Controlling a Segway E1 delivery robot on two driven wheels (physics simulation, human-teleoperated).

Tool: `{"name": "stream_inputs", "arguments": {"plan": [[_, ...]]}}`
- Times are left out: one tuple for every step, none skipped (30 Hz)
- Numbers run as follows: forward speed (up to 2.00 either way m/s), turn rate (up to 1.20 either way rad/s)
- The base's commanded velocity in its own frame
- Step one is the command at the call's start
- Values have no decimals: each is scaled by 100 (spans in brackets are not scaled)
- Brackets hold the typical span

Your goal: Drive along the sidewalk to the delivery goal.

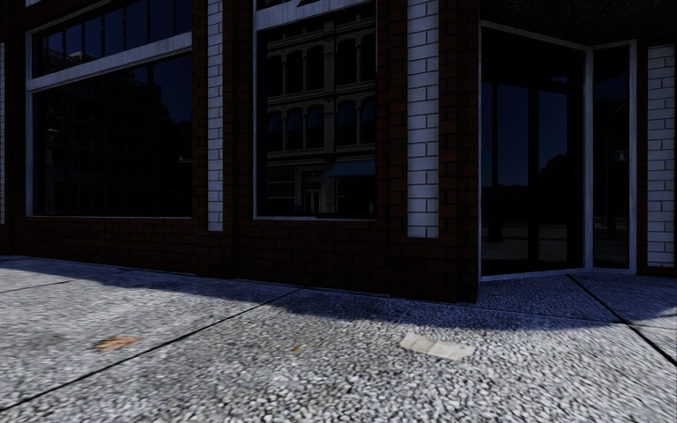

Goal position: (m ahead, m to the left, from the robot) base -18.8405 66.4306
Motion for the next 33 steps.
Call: {"name": "stream_inputs", "arguments": {"plan": [[0,0],[0,0],[0,0],[0,0],[0,0],[0,0],[0,0],[0,0],[0,0],[0,0],[0,0],[0,0],[0,0],[0,0],[0,0],[0,0],[0,0],[0,0],[0,0],[0,0],[0,0],[0,0],[0,0],[0,0],[0,0],[0,0],[0,0],[0,0],[0,0],[0,0],[7,8],[36,17],[36,17]]}}
